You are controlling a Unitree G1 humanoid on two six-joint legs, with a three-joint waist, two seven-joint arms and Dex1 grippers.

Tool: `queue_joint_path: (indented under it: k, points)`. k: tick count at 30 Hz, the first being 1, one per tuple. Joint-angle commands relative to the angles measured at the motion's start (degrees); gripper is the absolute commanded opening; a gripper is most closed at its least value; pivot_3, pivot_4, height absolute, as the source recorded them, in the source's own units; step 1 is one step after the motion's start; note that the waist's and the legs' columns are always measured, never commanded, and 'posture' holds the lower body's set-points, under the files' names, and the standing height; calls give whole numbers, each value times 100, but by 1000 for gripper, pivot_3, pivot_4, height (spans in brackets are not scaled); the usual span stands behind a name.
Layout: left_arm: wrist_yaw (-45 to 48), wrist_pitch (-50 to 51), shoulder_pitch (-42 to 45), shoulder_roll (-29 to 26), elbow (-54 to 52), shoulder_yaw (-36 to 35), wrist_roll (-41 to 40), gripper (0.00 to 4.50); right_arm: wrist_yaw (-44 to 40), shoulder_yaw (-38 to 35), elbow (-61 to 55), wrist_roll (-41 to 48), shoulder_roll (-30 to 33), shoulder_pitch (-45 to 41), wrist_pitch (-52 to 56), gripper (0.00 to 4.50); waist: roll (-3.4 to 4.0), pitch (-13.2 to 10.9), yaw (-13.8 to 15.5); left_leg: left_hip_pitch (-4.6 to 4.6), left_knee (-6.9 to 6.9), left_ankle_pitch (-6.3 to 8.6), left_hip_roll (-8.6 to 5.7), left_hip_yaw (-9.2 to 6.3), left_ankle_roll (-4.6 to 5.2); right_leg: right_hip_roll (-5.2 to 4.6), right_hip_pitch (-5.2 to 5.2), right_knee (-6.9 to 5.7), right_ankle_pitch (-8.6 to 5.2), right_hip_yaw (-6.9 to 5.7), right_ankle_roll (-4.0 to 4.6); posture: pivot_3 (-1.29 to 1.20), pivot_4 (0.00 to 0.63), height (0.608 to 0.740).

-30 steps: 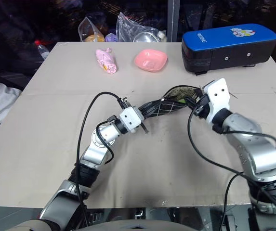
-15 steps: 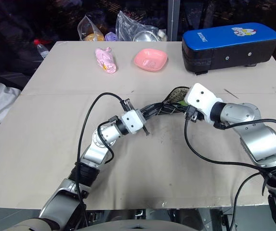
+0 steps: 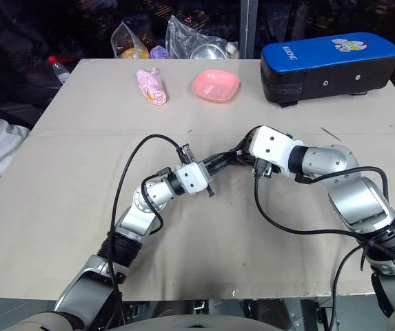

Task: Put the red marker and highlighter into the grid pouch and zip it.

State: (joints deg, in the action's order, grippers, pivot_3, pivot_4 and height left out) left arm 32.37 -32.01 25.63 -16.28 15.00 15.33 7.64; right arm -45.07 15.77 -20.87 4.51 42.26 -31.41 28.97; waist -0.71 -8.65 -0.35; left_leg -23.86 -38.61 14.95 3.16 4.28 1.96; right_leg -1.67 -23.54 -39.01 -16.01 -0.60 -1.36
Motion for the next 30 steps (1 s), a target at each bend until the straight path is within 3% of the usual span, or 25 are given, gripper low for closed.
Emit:
queue_joint_path:
  k: [1, 2, 6, 8, 18, 30]
  points:
    - [-42, -123, 73, 3, -37, 9, 4, 0, -107, 1, -63, -91, -59, -82, -232, 1770, 0, 0, 0, 0, 0, 0, 0, 0, 0, 0, 0, 0, 0, -1, 0, 0, 150, 738]
    - [-45, -123, 73, 4, -35, 9, 6, 0, -124, -3, -52, -112, -70, -74, -265, 1770, 0, 0, 1, 0, 0, 0, 0, 0, 0, 0, 0, 0, 0, -1, 0, 0, 150, 738]
    - [-56, -113, 70, 14, -34, 15, 6, 0, -196, -11, -19, -204, -101, -60, -427, 855, 0, 0, 1, 0, 0, 0, 0, 0, 0, 0, 0, 0, 0, -1, 0, 0, 150, 738]
    - [-62, -102, 67, 16, -33, 12, -1, 0, -207, -30, -26, -227, -116, -35, -468, 71, 0, 0, 3, 0, 0, 0, 0, 0, 0, 0, 0, 0, 0, -2, 0, 0, 150, 738]
    - [-85, -56, 37, 2, -41, -6, -24, 0, -179, -169, -139, -356, -134, 150, -592, 18, 0, 0, 12, 0, 0, -5, 0, 0, -9, 0, 1, -1, 0, -3, 0, 0, 150, 738]
    - [-247, 5, 0, -49, 29, -11, 94, 0, 988, -1145, -743, -236, -809, 333, 419, 18, 0, 2, 20, 2, -1, -10, 0, 0, -16, -1, 1, -6, 1, -2, -1, 0, 150, 738]
